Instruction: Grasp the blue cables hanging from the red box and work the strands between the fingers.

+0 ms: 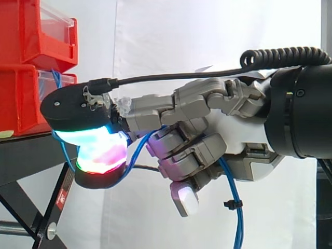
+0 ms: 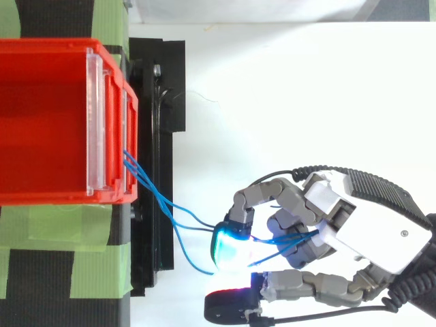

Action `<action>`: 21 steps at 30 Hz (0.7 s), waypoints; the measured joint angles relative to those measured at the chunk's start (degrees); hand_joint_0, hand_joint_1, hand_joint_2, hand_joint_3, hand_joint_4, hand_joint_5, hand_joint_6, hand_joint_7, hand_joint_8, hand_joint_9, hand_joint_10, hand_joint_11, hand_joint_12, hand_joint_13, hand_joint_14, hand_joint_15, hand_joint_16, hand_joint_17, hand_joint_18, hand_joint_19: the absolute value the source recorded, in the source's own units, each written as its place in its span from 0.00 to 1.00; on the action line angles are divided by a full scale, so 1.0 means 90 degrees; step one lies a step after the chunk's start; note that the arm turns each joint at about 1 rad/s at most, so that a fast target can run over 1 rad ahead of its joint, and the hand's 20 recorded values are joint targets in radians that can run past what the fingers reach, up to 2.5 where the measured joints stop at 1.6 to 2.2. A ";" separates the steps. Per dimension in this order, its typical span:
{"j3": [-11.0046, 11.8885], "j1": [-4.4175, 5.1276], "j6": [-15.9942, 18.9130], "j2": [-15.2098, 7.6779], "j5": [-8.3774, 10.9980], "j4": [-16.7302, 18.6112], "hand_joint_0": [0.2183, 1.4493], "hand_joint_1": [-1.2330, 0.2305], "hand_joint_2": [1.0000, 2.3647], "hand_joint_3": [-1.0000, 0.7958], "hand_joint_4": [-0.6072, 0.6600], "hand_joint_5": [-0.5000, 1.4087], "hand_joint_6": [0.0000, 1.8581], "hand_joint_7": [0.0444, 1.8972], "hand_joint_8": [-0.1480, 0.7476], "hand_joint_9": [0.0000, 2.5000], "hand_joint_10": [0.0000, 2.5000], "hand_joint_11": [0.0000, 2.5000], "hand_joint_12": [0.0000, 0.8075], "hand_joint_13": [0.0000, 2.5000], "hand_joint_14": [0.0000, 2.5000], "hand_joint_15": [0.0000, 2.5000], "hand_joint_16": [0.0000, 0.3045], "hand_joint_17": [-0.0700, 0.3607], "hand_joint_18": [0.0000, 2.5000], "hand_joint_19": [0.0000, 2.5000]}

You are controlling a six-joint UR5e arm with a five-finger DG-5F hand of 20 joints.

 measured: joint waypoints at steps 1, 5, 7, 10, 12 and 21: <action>0.0000 0.0000 -0.0001 0.0000 0.0000 0.0000 0.51 0.39 0.01 0.62 0.81 0.35 0.64 0.62 0.58 0.62 1.00 1.00 0.67 0.70 1.00 0.63 0.65 0.51 0.82 0.32; 0.0000 0.0000 -0.0003 0.0000 0.0000 0.0000 0.51 0.39 0.01 0.62 0.82 0.35 0.64 0.62 0.58 0.62 1.00 1.00 0.67 0.70 1.00 0.63 0.65 0.51 0.82 0.32; 0.0000 -0.0001 -0.0003 0.0000 0.0000 0.0000 0.51 0.39 0.01 0.62 0.82 0.35 0.64 0.62 0.58 0.62 1.00 1.00 0.67 0.70 1.00 0.63 0.65 0.51 0.82 0.32; 0.0000 -0.0002 -0.0005 0.0000 0.0000 -0.0001 0.51 0.39 0.01 0.62 0.82 0.35 0.64 0.62 0.58 0.62 1.00 1.00 0.67 0.70 1.00 0.63 0.65 0.51 0.82 0.32; 0.0000 -0.0002 -0.0005 0.0000 0.0000 -0.0001 0.51 0.39 0.01 0.62 0.82 0.35 0.64 0.62 0.58 0.62 1.00 1.00 0.67 0.70 1.00 0.63 0.65 0.51 0.82 0.32; 0.0000 -0.0003 -0.0004 0.0000 0.0000 0.0000 0.52 0.39 0.01 0.62 0.82 0.35 0.64 0.62 0.58 0.62 1.00 1.00 0.67 0.70 1.00 0.63 0.65 0.51 0.82 0.32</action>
